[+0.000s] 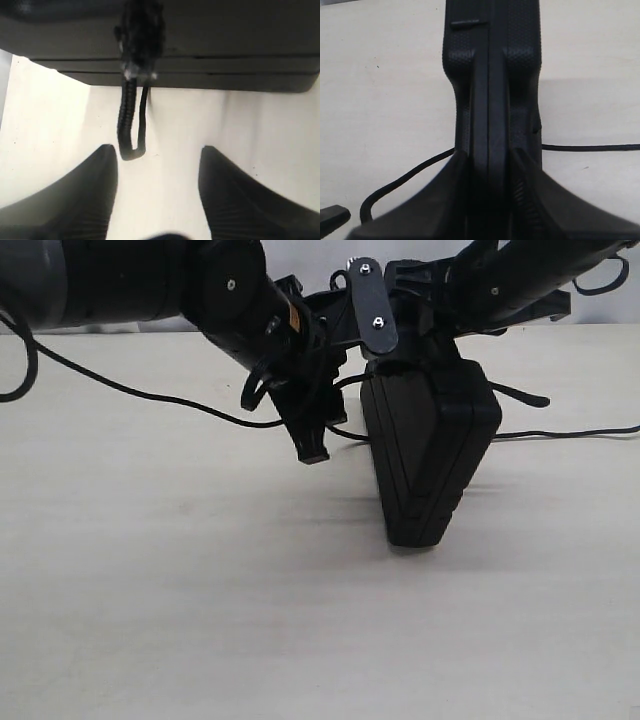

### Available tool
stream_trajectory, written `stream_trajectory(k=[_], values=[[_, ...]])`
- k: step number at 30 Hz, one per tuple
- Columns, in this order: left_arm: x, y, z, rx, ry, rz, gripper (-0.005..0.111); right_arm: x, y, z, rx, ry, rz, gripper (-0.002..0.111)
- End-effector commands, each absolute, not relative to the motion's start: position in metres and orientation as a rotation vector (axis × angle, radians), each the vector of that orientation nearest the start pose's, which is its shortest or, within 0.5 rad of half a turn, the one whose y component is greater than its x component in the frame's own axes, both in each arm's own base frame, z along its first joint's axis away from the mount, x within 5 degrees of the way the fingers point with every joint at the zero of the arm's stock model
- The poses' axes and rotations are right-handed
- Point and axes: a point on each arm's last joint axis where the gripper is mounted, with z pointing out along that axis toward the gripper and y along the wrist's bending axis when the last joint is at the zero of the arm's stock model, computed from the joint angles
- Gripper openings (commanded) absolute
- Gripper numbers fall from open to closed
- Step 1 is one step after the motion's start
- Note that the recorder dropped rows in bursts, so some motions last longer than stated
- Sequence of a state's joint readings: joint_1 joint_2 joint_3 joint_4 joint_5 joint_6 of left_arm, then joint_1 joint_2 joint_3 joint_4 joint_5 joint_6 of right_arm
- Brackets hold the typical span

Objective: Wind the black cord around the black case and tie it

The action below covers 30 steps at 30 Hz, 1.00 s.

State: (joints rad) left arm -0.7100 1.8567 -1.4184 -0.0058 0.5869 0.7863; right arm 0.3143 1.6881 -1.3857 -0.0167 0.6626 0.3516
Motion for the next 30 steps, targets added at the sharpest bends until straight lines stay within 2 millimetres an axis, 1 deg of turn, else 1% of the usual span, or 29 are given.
stream_trajectory(k=[1, 5, 7, 9, 14, 16, 20, 23, 26, 30], values=[[0.314, -0.272, 0.248, 1.643, 1.848, -0.021, 0.049, 0.363, 0.119, 0.303, 0.039, 2.420, 0.304, 0.004], [0.319, -0.277, 0.242, 1.606, 1.830, -0.033, 0.048, 0.363, 0.119, 0.303, 0.039, 2.420, 0.304, 0.004], [0.320, -0.279, 0.239, 1.586, 1.833, -0.049, 0.044, 0.363, 0.119, 0.303, 0.039, 2.420, 0.304, 0.004], [0.321, -0.282, 0.237, 1.552, 1.846, -0.082, 0.036, 0.363, 0.119, 0.303, 0.039, 2.420, 0.304, 0.004], [0.323, -0.286, 0.235, 1.516, 1.837, -0.102, 0.007, 0.363, 0.119, 0.303, 0.039, 2.420, 0.304, 0.004], [0.325, -0.286, 0.236, 1.500, 1.822, -0.100, 0.000, 0.363, 0.119, 0.303, 0.039, 2.420, 0.304, 0.004], [0.328, -0.288, 0.240, 1.451, 1.778, -0.095, 0.000, 0.363, 0.119, 0.303, 0.039, 2.420, 0.304, 0.004], [0.330, -0.291, 0.242, 1.393, 1.774, -0.124, 0.000, 0.363, 0.119, 0.303, 0.039, 2.420, 0.304, 0.004], [0.332, -0.292, 0.237, 1.388, 1.780, -0.126, 0.000, 0.363, 0.119, 0.303, 0.039, 2.420, 0.304, 0.004], [0.335, -0.295, 0.220, 1.415, 1.813, -0.124, 0.000, 0.363, 0.119, 0.303, 0.039, 2.420, 0.304, 0.004]])
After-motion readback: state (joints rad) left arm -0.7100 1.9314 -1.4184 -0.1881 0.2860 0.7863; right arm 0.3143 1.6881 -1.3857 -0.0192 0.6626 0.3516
